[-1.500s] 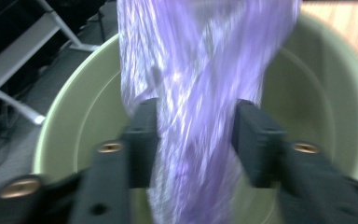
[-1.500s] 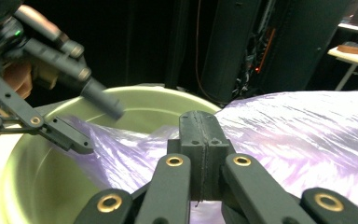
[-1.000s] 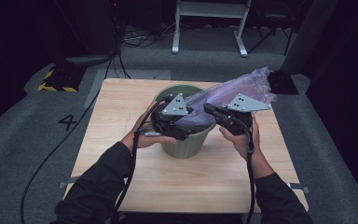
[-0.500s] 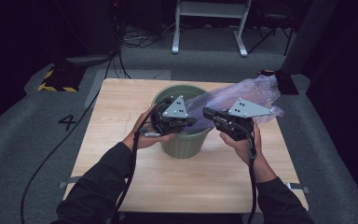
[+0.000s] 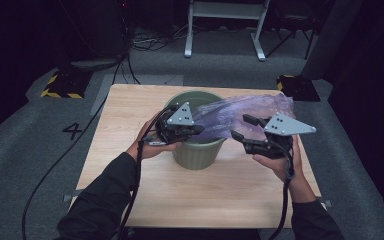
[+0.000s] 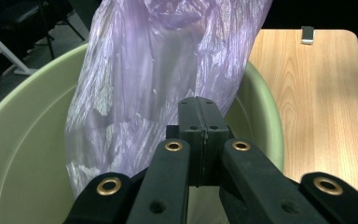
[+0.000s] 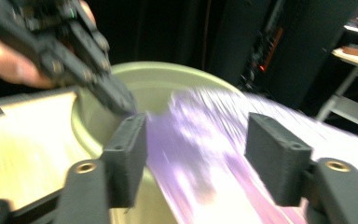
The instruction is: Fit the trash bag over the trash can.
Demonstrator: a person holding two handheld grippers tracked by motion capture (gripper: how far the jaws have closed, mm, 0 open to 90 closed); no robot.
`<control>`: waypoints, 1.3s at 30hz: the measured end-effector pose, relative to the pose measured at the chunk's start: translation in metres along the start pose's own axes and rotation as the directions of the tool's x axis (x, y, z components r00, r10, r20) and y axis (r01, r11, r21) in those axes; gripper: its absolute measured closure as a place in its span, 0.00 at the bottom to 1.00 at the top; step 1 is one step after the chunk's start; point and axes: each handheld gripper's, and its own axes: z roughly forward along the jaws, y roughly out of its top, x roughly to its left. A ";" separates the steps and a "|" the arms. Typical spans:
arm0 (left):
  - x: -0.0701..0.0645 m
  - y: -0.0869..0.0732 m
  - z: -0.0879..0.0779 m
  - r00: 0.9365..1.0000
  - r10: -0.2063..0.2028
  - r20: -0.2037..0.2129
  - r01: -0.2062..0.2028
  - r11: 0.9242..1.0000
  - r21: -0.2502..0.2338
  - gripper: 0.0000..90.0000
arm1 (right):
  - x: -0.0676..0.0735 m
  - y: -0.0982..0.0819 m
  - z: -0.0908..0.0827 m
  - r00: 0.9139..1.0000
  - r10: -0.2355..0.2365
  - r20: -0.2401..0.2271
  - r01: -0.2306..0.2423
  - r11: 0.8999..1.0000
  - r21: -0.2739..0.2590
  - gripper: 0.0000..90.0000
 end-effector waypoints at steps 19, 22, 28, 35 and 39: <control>0.019 -0.020 -0.015 0.997 -0.054 -0.051 0.054 0.999 -0.008 1.00 | -0.020 -0.095 -0.016 0.939 -0.187 0.290 0.139 0.974 0.179 0.54; 0.022 -0.024 -0.017 0.996 -0.073 -0.059 0.072 0.997 -0.016 1.00 | -0.023 -0.096 -0.012 0.934 -0.193 0.300 0.150 0.976 0.159 0.77; 0.026 -0.032 -0.024 0.992 -0.106 -0.074 0.103 0.994 -0.043 0.97 | -0.017 -0.086 -0.014 0.931 -0.199 0.306 0.181 0.980 0.087 1.00; 0.017 -0.031 -0.037 0.989 -0.134 -0.065 0.127 0.986 -0.111 0.45 | -0.006 -0.067 -0.018 0.933 -0.213 0.291 0.208 0.977 0.048 1.00; 0.005 -0.021 -0.039 0.993 -0.112 -0.043 0.105 0.984 -0.147 0.29 | 0.002 -0.055 -0.016 0.939 -0.220 0.265 0.220 0.975 0.031 1.00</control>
